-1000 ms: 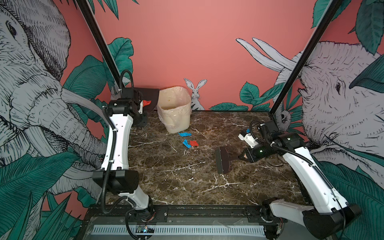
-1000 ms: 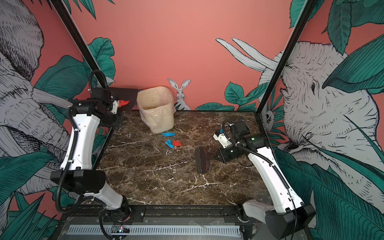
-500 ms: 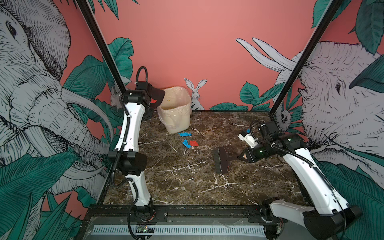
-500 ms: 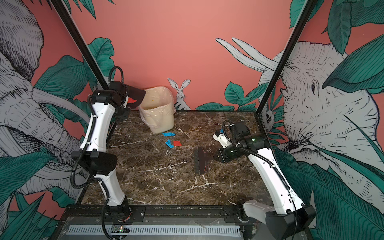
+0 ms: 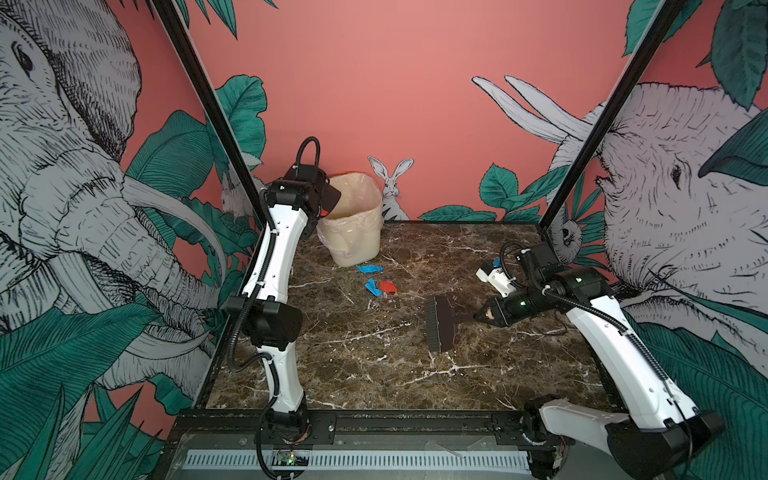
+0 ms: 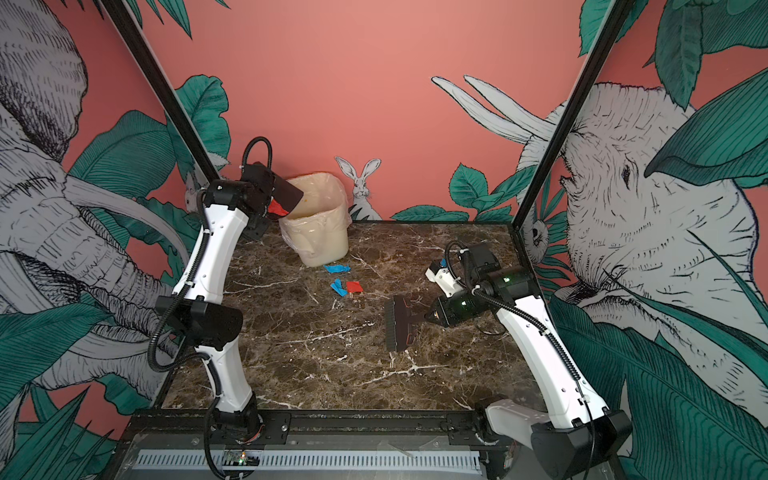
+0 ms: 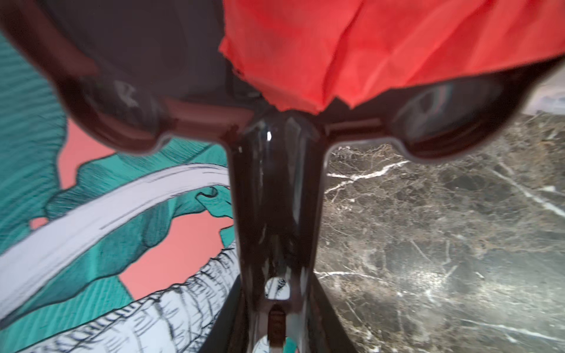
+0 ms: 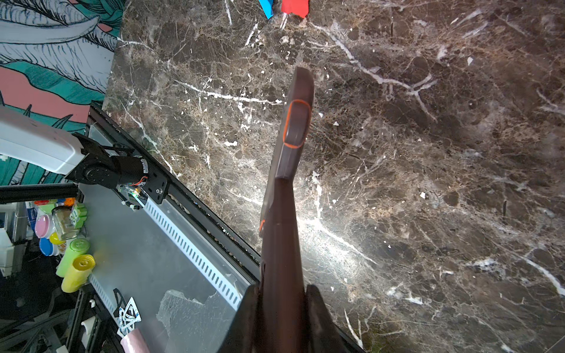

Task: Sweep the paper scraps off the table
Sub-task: 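Tip the dustpan over the beige bin with the left gripper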

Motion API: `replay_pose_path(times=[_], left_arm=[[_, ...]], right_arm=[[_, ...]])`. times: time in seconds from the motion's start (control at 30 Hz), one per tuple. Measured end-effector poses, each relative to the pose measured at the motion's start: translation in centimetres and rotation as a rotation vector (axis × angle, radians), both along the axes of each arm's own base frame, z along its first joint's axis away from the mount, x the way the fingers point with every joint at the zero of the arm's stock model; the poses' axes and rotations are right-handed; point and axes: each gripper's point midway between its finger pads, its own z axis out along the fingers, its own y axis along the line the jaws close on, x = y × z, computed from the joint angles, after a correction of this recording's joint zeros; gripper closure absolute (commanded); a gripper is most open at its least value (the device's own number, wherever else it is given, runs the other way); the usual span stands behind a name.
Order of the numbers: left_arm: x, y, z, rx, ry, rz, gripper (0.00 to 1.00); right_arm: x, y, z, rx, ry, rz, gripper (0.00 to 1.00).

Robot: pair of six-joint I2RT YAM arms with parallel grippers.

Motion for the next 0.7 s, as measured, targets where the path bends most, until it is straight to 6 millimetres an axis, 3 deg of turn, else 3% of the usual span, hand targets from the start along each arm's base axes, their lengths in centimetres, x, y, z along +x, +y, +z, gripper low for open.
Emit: replay_pose_path(times=[0.37,0.7], left_arm=[[1.7,-0.7,2.3,0.207,-0.031,-0.088,1.00],[3.9,-2.0,3.0,0.418,-0.014,-0.177,1.00]], right_arm=[[-0.2,-0.1,-0.1,-0.003,0.013,-0.002,1.00],[-0.4,-0.1,-0.1,-0.004,0.020,-0.002,1.00]])
